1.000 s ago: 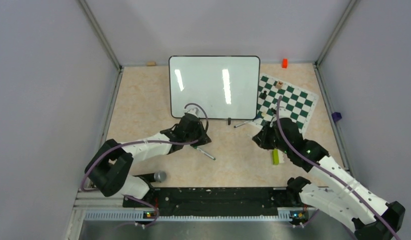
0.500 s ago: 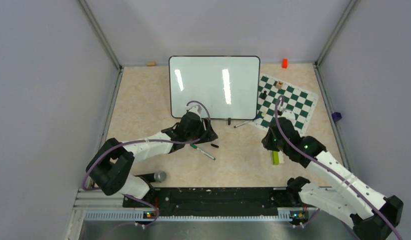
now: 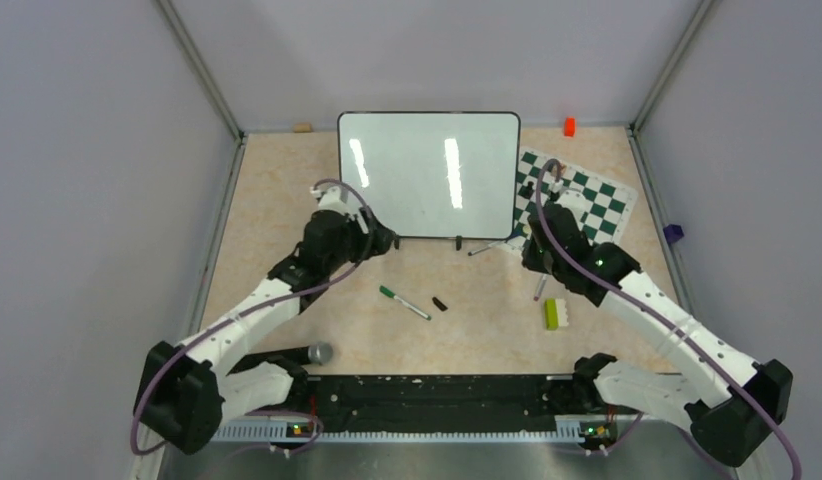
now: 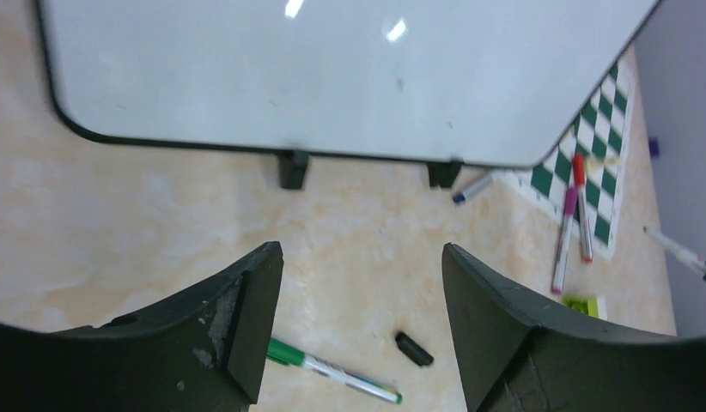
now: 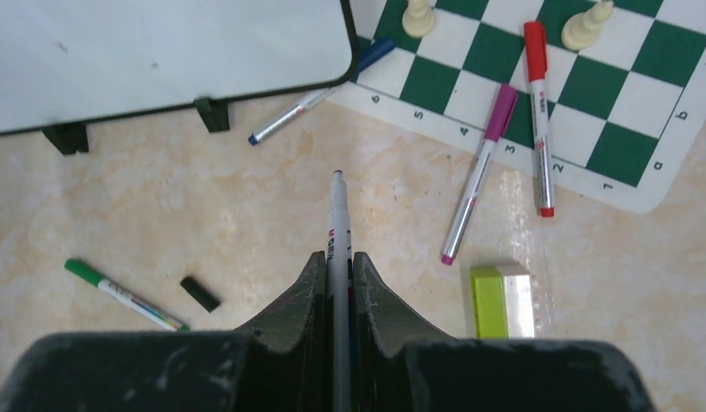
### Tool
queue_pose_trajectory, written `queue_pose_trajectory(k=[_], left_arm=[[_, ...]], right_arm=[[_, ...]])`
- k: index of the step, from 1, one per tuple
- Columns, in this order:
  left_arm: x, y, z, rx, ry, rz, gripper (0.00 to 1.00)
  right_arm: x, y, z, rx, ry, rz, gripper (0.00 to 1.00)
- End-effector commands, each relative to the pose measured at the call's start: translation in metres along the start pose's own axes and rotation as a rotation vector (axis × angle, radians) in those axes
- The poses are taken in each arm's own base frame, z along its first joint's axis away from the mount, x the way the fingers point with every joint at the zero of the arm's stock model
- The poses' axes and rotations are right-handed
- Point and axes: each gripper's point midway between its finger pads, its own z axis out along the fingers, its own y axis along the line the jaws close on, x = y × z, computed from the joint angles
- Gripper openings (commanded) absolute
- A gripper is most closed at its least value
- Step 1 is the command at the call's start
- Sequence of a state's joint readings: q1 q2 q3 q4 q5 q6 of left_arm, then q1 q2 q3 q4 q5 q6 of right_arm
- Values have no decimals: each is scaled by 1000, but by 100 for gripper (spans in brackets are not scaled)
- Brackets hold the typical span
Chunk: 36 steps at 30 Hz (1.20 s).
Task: Write a sentence on the whiteboard
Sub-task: Place the pen cap at the center of the board, then move the whiteboard to the center of the board.
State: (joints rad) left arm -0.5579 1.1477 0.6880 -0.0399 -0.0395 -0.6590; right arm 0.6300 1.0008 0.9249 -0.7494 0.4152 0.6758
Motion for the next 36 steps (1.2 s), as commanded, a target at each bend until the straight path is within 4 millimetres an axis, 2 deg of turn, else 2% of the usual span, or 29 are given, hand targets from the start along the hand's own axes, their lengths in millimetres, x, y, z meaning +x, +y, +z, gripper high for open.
queue_pose_trajectory(k=[1,4,6,7,8,11,13,18,22,25,28,32,36], left_arm=[[-56,33,-18,11,-211,-34,73],[-84,58,-27,-74,-319,-35,73],[-95,73,-29,-119,-351,-57,77],[-101,81,-29,-131,-356,-77,91],[-106,91,-27,-146,-354,-103,98],[-121,114,-21,-150,-368,-170,99],[-131,124,-18,-145,-401,-192,99],[-150,154,1,-104,-393,-264,97],[-163,156,22,32,-382,-270,95],[-162,154,42,125,-353,-280,95],[-160,168,60,153,-332,-388,93],[-165,181,79,227,-298,-513,79],[-169,184,98,279,-238,-568,57]], right_arm=[[-59,0,6,5,-146,100,0],[-92,-13,15,24,-178,153,0],[-117,-28,19,53,-232,179,0],[-127,-37,21,75,-265,210,0],[-137,-44,25,84,-295,256,0],[-153,-51,42,28,-336,380,0],[-160,-52,55,30,-344,400,0],[-166,-46,87,27,-322,375,0],[-160,-45,117,24,-258,400,0],[-158,-43,138,-4,-214,440,0],[-160,-40,156,-11,-180,443,0],[-160,-35,174,-24,-146,429,0],[-154,-31,194,-33,-103,429,0]])
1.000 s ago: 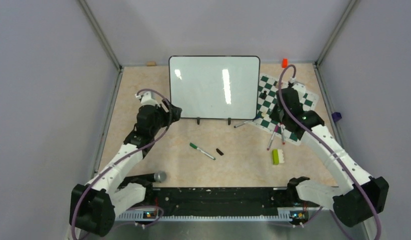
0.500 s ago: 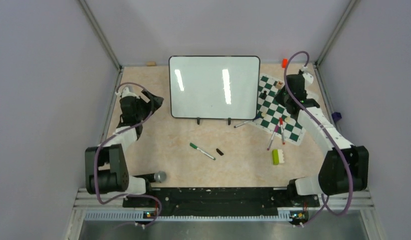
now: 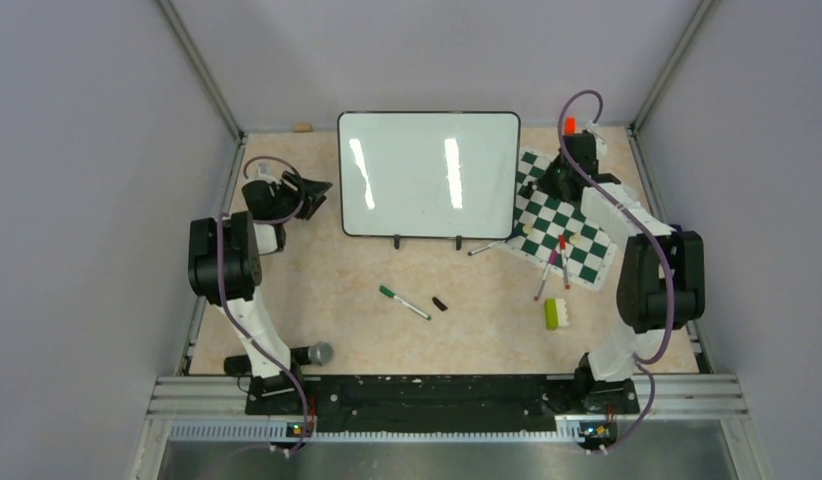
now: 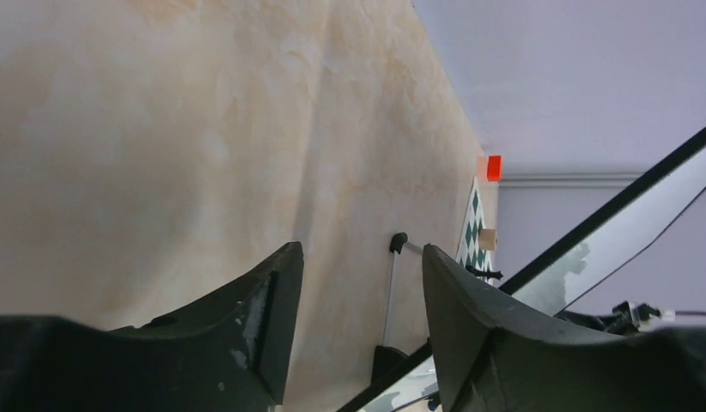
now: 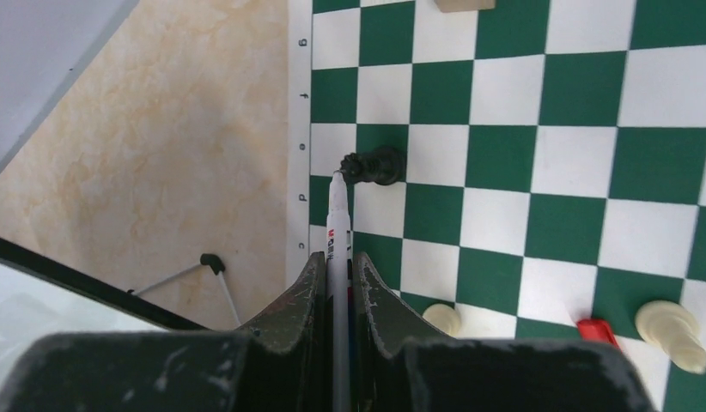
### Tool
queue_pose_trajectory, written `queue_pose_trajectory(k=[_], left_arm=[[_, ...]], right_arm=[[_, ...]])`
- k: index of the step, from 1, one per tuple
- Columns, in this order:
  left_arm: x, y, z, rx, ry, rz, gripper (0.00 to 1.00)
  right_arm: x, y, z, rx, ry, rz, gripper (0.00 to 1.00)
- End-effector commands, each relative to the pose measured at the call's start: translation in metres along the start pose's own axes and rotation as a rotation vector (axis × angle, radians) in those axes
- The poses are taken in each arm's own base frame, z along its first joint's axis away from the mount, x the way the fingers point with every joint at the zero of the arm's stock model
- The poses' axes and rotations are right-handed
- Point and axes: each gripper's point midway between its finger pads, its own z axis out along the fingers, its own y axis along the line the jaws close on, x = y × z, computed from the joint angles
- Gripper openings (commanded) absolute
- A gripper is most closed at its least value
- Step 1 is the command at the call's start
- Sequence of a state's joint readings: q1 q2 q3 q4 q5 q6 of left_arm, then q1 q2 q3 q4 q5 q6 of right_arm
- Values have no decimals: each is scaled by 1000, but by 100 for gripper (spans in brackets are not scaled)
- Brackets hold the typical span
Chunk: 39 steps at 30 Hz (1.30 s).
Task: Write a sentence on the whiteboard
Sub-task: Move the whiteboard to the center of the board.
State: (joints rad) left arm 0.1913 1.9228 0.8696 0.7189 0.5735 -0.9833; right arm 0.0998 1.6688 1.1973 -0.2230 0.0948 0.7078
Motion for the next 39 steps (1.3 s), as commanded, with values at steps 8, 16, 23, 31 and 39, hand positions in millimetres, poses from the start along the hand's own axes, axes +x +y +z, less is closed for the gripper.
queue_pose_trajectory(k=[8,16,23,31,39], left_arm=[[-14,-41,28,230,90,-129,52],[16,-48,28,251,171,-131,47],[39,-60,17,281,216,-114,47],[55,-63,-6,301,230,-113,47],[68,-59,-21,293,238,-108,47]], right_arm=[[7,43,36,-188,98,23,0],[26,59,37,-304,189,23,0],[39,68,29,-379,253,26,0],[57,68,16,-452,293,49,0],[66,72,1,-518,322,49,0]])
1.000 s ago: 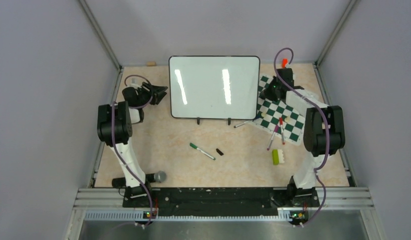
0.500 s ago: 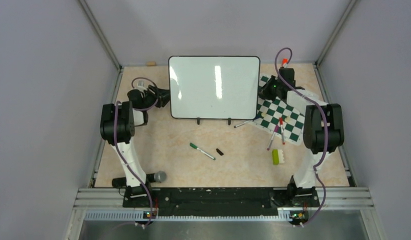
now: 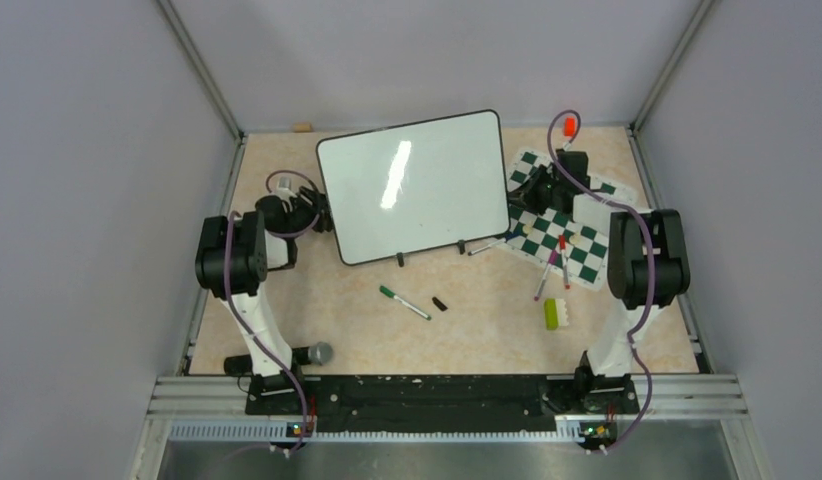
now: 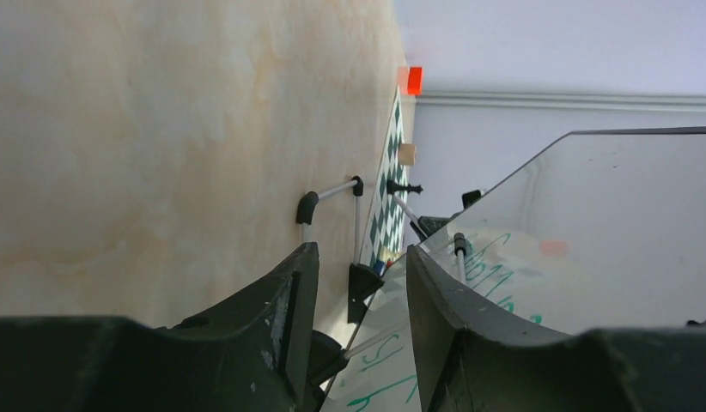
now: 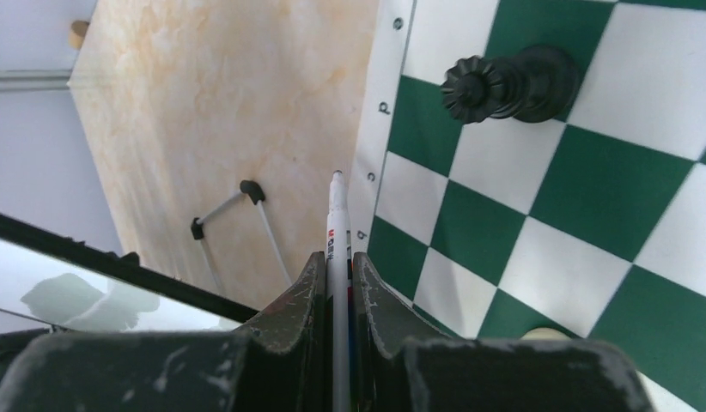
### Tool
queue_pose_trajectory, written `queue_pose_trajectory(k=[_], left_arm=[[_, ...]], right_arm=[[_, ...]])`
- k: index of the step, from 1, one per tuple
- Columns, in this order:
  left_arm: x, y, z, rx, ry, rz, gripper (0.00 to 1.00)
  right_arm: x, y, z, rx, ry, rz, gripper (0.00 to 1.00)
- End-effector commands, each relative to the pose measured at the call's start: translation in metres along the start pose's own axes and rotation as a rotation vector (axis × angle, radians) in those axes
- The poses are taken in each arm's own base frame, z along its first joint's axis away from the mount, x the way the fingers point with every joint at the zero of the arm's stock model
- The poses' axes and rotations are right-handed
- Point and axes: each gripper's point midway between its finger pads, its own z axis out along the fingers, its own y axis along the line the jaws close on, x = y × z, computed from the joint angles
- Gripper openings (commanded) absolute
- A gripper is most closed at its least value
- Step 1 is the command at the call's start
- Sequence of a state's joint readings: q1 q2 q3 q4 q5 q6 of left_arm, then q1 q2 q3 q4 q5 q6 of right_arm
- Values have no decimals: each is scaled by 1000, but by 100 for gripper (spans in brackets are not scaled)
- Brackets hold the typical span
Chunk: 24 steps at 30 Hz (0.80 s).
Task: Write a sentence on the whiteboard
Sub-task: Move the whiteboard to the center of the board.
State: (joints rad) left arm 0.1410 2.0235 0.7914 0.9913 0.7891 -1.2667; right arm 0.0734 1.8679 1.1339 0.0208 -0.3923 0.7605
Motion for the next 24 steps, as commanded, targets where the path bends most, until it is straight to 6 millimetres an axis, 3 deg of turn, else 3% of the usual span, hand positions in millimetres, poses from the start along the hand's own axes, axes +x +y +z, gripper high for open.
queue_pose_trajectory(k=[1,7,11,14,17,21,22,24], left_arm=[[19,-37,-8,105,49,114,47],[26,-30,-20,63,36,133,49],[8,-22,-35,-33,-61,159,56],[-8,-23,-51,-86,-133,172,64],[-17,-29,-69,-110,-192,193,79],[-14,-39,-85,-122,-245,279,85],[-12,-40,-90,-126,-263,298,96],[-11,-41,-99,-136,-305,339,99]], right_arm=[[2,51,-23,-180,16,-50,0],[5,49,-27,-166,15,-52,0],[-7,41,-28,-109,-28,-58,0],[-24,37,-32,-82,-66,-65,0],[-36,37,-37,-77,-101,-77,0],[-39,41,-40,-87,-110,-100,0],[-40,41,-40,-91,-108,-104,0],[-42,44,-41,-98,-110,-110,0]])
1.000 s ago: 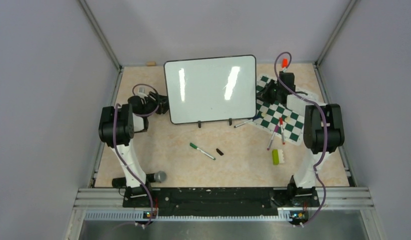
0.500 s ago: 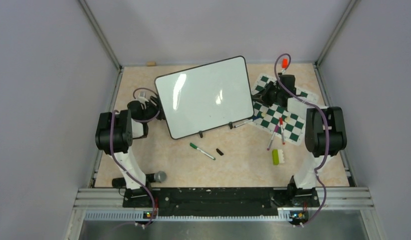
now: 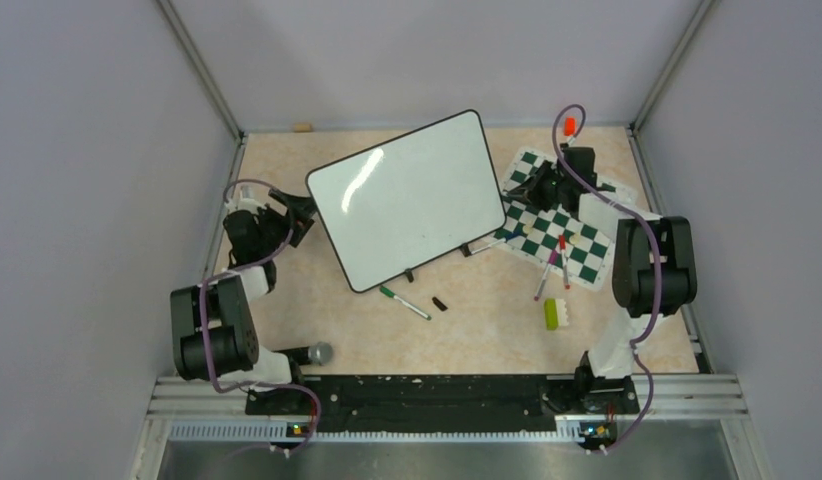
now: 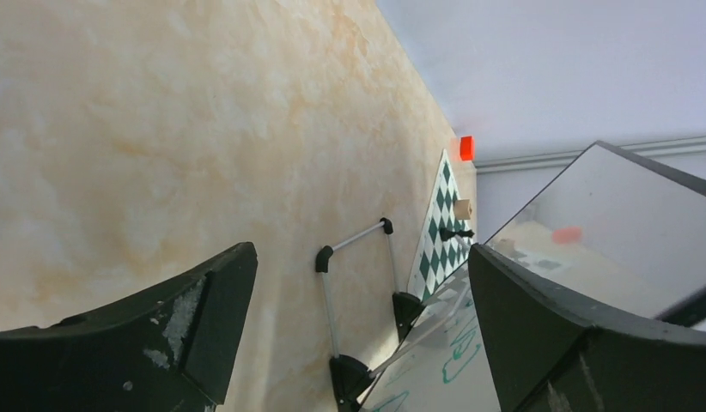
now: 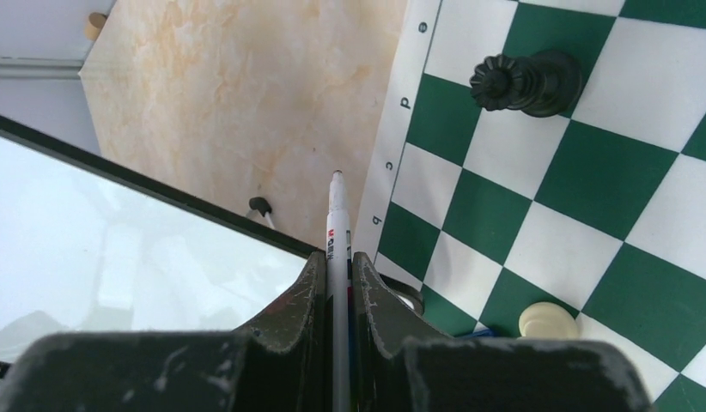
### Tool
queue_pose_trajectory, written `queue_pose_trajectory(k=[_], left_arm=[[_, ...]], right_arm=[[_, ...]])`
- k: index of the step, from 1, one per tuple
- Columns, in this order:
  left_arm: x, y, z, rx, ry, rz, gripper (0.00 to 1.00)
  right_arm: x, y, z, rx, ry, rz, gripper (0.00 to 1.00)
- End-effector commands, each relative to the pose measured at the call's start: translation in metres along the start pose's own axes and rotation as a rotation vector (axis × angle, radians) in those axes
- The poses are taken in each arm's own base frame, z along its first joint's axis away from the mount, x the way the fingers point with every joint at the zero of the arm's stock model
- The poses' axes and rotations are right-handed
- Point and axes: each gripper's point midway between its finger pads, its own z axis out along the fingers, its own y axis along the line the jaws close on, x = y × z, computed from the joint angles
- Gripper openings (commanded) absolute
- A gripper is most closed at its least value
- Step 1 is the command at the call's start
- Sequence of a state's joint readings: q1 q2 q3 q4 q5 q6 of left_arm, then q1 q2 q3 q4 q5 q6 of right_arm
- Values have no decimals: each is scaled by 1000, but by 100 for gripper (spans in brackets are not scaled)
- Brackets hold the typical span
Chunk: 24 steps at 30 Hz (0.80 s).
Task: Write a sentence on the whiteboard
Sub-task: Move the whiteboard to the center of the board.
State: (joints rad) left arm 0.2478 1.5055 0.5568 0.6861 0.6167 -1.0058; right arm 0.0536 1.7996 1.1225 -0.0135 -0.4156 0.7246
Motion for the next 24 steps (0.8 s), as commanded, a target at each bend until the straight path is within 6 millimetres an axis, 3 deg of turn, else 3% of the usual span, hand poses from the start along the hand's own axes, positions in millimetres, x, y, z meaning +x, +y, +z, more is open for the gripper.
queue_pose_trajectory(k=[1,11,14,17,22,24], left_arm=[[0,-5,-21,-8,-83,142,99],[-26,-11,-71,-141,-326,294,97],[-14,-33,-78,-23,-307,419,98],[9,-58,-75,158,-251,509,98],[20,-61,-51,222,-102,499,93],[19,-65,-43,259,-74,473,87]], right_arm=[[-34,33,-19,-64,-85,-75,0],[-44,39,-25,-56,-112,-109,0],[-45,42,-27,-63,-115,-118,0],[-47,46,-29,-79,-124,-131,0],[-48,54,-32,-112,-128,-141,0],[-47,54,-32,-115,-127,-144,0]])
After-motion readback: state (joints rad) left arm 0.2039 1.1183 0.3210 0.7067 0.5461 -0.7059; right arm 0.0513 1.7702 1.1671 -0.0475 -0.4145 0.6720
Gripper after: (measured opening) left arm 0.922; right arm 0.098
